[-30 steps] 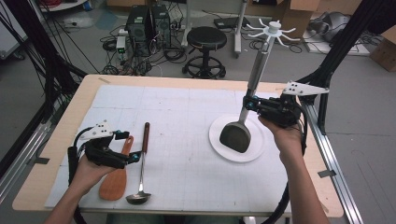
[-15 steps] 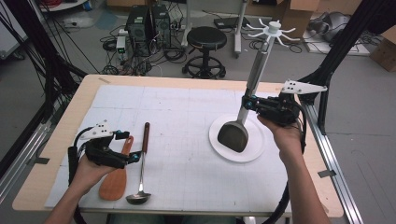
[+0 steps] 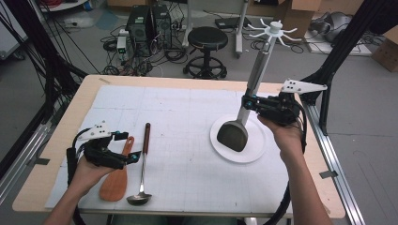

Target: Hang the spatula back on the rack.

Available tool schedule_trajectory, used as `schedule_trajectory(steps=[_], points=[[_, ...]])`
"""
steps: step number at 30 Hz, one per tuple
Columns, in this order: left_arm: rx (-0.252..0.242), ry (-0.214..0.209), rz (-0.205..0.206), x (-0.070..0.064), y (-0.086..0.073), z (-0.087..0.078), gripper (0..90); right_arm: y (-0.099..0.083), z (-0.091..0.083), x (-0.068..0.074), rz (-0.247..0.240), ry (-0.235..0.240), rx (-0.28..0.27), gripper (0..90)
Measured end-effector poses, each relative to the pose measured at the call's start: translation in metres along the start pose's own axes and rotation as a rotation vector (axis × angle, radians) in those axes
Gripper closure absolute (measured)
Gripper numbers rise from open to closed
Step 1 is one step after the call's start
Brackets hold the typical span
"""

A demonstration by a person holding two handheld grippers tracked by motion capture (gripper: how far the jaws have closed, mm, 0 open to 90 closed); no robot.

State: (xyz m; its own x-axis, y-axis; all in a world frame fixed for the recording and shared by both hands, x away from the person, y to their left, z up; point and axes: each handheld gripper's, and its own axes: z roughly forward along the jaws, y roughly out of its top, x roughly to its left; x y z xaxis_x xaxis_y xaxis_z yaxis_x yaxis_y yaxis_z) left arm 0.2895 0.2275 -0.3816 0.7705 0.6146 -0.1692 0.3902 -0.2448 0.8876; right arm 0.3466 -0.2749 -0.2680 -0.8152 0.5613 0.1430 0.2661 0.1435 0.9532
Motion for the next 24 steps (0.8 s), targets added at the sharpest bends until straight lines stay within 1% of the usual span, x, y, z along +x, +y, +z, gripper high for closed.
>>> schedule_trajectory(steps=[4, 8, 12, 17, 18, 21, 23, 24], points=[[-0.001, -0.001, 0.000, 0.000, 0.000, 0.000, 7.3, 0.000, -0.005, -0.001, 0.011, -0.022, 0.002, 78.0], [0.003, -0.004, 0.001, 0.000, 0.000, 0.000, 7.3, 0.002, -0.011, -0.002, 0.011, -0.036, -0.005, 74.5], [0.000, -0.002, 0.001, 0.000, 0.000, 0.000, 7.3, 0.008, -0.017, -0.003, 0.007, -0.048, -0.015, 69.7], [0.003, -0.004, 0.006, 0.001, 0.000, 0.000, 7.3, 0.019, -0.026, -0.001, -0.008, -0.053, -0.025, 67.0], [0.003, -0.005, 0.006, 0.001, 0.000, 0.000, 7.4, 0.021, -0.028, 0.000, -0.013, -0.049, -0.025, 67.0], [0.003, -0.006, 0.005, 0.001, 0.000, 0.000, 7.3, 0.029, -0.033, 0.001, -0.034, -0.060, -0.022, 69.2], [0.003, -0.005, 0.007, 0.001, 0.000, 0.000, 7.4, 0.034, -0.036, 0.002, -0.045, -0.059, -0.020, 76.4], [0.003, -0.005, 0.007, 0.001, 0.000, 0.000, 7.3, 0.036, -0.038, 0.002, -0.051, -0.047, -0.020, 80.2]])
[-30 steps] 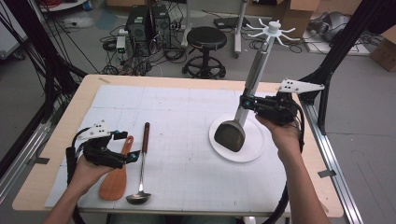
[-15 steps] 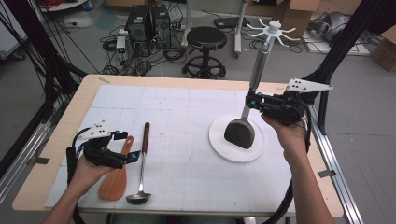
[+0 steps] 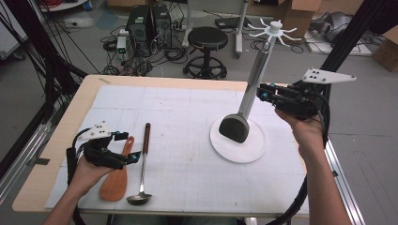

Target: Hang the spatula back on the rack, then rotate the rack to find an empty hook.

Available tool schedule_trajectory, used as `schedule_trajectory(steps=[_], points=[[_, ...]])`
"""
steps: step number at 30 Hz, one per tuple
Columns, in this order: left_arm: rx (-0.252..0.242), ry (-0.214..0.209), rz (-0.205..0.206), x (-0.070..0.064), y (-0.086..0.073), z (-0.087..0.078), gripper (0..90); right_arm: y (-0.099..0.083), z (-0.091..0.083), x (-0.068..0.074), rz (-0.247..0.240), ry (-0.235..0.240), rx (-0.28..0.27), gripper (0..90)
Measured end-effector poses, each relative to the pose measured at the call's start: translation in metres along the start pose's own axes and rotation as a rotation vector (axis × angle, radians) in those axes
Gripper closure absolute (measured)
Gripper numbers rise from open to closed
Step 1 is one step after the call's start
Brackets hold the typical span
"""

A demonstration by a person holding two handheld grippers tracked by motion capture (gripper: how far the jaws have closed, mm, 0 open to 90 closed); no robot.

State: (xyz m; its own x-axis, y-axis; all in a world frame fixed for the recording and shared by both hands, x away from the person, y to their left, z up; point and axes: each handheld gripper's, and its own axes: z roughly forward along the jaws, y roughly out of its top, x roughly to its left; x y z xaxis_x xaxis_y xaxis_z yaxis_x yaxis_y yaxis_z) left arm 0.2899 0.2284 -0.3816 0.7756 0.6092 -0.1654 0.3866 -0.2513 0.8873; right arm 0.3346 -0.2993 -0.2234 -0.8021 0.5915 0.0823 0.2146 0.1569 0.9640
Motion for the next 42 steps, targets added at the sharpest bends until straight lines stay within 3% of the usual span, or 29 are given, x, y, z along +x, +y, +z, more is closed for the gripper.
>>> schedule_trajectory(steps=[5, 23, 32, 42], points=[[-0.003, 0.000, -0.002, 0.000, 0.000, 0.000, 7.3, 0.013, -0.008, -0.001, -0.017, 0.038, -0.014, 89.4], [-0.005, 0.002, -0.008, -0.001, 0.000, -0.001, 7.4, 0.052, -0.031, -0.009, -0.034, 0.070, -0.073, 89.6], [-0.002, 0.000, -0.007, 0.000, 0.000, -0.001, 7.5, 0.069, -0.041, -0.012, -0.050, 0.053, -0.094, 89.6], [-0.005, 0.001, -0.009, -0.001, 0.000, -0.001, 7.5, 0.079, -0.050, -0.015, -0.037, 0.028, -0.121, 89.5]])
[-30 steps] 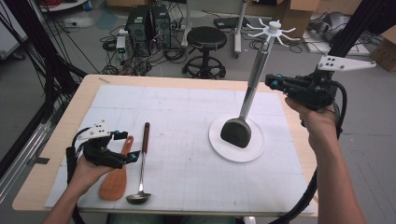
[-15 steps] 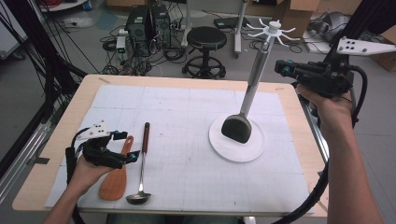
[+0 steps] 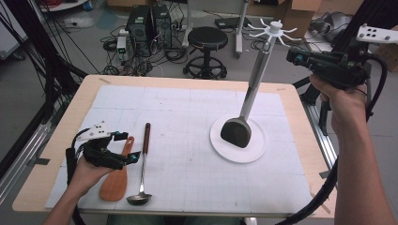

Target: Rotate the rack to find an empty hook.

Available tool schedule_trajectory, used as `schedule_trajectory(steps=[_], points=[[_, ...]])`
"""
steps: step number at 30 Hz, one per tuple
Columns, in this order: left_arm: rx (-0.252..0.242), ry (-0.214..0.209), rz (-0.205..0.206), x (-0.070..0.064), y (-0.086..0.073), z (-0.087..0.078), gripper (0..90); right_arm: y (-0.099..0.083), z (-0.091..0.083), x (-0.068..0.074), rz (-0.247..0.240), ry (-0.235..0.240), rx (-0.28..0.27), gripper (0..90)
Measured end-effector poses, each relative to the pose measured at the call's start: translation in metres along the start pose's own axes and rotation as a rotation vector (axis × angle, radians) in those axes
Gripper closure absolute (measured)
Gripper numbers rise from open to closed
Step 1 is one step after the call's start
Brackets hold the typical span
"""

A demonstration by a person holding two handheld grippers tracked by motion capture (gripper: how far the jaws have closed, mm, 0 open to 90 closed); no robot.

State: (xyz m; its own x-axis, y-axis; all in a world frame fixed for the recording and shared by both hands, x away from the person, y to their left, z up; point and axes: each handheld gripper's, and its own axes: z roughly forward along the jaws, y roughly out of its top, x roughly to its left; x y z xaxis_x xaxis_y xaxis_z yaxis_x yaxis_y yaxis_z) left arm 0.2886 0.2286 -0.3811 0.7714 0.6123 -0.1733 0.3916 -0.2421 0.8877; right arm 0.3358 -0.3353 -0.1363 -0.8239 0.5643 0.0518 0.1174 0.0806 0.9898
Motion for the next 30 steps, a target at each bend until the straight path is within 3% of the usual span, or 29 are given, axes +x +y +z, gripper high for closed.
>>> schedule_trajectory(steps=[17, 30], points=[[-0.002, -0.001, 0.000, 0.000, 0.000, 0.000, 7.6, 0.008, 0.003, 0.004, -0.022, -0.018, 0.005, 89.6], [-0.005, -0.002, 0.001, 0.000, 0.000, -0.001, 7.6, 0.016, 0.017, 0.022, -0.068, -0.018, 0.024, 89.6]])
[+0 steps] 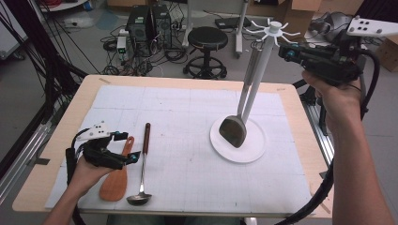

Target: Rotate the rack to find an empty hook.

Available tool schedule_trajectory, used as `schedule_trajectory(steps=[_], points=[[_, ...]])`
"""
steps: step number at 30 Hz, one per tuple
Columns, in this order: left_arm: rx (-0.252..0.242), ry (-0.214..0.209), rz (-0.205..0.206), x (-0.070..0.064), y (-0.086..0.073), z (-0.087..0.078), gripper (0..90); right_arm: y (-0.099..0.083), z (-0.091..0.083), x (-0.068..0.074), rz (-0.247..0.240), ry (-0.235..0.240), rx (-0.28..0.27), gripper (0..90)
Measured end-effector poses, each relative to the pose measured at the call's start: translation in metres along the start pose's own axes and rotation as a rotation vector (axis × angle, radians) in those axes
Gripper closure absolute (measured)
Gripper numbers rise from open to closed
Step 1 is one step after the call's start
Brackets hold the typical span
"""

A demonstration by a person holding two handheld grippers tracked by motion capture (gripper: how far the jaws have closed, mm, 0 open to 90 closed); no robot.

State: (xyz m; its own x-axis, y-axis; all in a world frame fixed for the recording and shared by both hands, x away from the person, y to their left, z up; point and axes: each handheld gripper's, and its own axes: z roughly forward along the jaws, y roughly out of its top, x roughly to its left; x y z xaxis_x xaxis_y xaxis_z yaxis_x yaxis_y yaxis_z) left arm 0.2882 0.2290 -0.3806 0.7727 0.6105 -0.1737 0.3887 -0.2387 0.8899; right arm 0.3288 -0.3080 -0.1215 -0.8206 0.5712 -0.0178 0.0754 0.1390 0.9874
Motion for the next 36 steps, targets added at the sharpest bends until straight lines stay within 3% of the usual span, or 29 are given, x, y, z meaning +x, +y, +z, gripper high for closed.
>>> schedule_trajectory(steps=[8, 14, 25, 36], points=[[-0.005, -0.001, 0.000, 0.000, 0.000, -0.001, 7.6, 0.003, 0.010, 0.012, -0.055, -0.019, 0.026, 89.6], [-0.006, -0.003, 0.001, 0.001, 0.000, -0.001, 7.6, -0.001, 0.008, 0.012, -0.049, -0.017, 0.028, 89.6], [-0.005, -0.003, -0.001, 0.000, 0.000, -0.001, 7.6, -0.009, -0.007, 0.000, -0.009, -0.020, 0.008, 89.6], [-0.002, -0.006, 0.001, 0.000, 0.000, -0.001, 7.6, -0.010, -0.022, -0.021, 0.025, -0.064, 0.005, 89.5]])
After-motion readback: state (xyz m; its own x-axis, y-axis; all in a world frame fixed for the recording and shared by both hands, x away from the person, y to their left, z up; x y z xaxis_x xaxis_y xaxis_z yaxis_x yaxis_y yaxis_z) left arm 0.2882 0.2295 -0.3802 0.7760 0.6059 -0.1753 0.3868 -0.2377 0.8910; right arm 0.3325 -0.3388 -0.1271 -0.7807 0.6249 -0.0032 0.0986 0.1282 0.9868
